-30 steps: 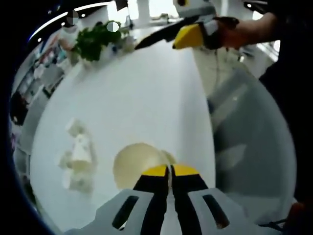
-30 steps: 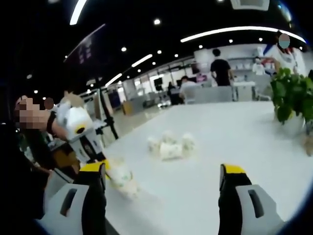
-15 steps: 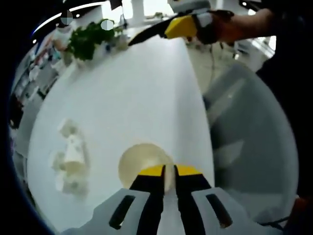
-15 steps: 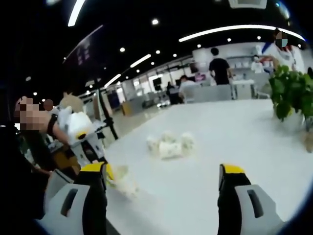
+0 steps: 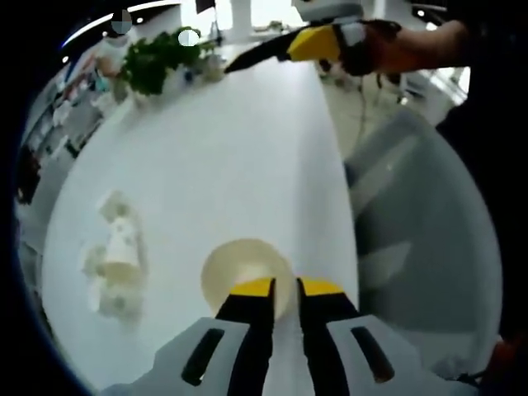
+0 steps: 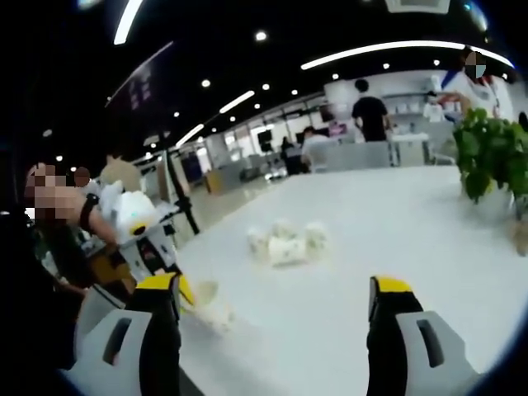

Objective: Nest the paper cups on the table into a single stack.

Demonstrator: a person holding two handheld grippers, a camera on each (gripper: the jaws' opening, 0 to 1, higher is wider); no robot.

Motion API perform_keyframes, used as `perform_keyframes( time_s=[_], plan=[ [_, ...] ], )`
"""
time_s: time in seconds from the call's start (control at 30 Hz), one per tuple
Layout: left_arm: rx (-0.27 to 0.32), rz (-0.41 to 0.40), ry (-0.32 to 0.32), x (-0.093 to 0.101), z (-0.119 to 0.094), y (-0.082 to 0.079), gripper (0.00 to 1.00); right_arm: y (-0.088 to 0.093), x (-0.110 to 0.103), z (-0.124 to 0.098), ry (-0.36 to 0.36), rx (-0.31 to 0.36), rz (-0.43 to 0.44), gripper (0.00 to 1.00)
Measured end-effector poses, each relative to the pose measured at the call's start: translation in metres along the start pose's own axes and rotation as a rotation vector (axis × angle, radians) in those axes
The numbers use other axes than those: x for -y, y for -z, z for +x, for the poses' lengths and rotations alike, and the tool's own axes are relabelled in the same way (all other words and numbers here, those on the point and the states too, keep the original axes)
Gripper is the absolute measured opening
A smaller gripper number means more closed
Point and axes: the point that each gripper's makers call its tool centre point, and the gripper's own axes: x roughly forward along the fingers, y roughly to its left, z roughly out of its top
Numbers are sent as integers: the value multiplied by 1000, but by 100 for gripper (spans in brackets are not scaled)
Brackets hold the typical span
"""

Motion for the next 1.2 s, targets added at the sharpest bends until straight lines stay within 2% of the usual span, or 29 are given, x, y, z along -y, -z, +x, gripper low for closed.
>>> perform_keyframes(
  time_s=[0.5,0.63,0.7,0.87,1.0,1.1,1.2],
  plan=[
    [112,-87,-80,-11,-26,-2,7,-6,-2,-1,9,3,-9,93],
    [143,-98,-144,-20,-32,0,8,-7,-3,-1,10,1,-9,92],
    [192,-156,-154,-22,-36,-3,11,-7,-3,-1,10,-2,-14,92],
    [245,-226,-196,-29,-45,0,16,-7,-4,0,6,-7,-9,92],
    [275,-259,-222,-34,-52,4,20,-8,-6,2,4,-11,-9,92],
    [324,-280,-250,-37,-60,3,21,-8,-8,3,-3,-19,-20,92],
    [359,-273,-280,-39,-68,2,22,-8,-9,4,-4,-22,-19,92]
  ],
)
